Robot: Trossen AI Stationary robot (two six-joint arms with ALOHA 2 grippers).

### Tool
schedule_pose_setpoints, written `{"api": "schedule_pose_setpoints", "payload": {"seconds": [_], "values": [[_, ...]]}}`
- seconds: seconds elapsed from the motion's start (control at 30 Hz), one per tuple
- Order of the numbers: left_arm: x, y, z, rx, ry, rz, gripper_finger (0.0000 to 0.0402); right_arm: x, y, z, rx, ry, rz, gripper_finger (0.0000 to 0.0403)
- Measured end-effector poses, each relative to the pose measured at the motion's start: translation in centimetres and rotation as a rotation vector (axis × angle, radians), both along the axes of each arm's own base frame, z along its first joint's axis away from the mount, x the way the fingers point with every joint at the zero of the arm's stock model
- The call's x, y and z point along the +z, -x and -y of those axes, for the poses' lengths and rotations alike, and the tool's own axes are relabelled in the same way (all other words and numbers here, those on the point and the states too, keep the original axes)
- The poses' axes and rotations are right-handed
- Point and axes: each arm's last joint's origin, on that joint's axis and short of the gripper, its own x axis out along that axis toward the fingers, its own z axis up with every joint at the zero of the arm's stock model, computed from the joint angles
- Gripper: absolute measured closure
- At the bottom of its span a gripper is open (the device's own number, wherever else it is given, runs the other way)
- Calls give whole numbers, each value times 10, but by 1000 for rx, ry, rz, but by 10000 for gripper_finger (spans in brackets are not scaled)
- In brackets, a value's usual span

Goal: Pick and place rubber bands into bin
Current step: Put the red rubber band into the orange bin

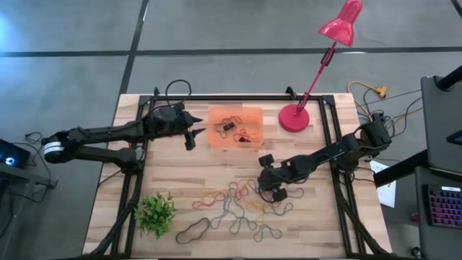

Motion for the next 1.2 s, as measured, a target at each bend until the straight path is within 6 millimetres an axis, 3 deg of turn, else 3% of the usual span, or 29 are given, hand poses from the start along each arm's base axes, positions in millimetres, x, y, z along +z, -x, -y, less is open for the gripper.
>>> {"api": "schedule_pose_setpoints", "payload": {"seconds": [0.47,0.6,1.0,1.2], "values": [[-2,-1,0,1,-6,14,234,-5,8,4,-142,-25,-80,342],[-2,-1,0,1,-6,14,234,-6,13,7,-229,-14,-123,325],[-3,-1,0,4,2,8,234,-1,19,10,-276,-22,-140,244],[-3,-1,-1,5,1,11,234,-8,20,16,-310,-13,-138,226]]}}
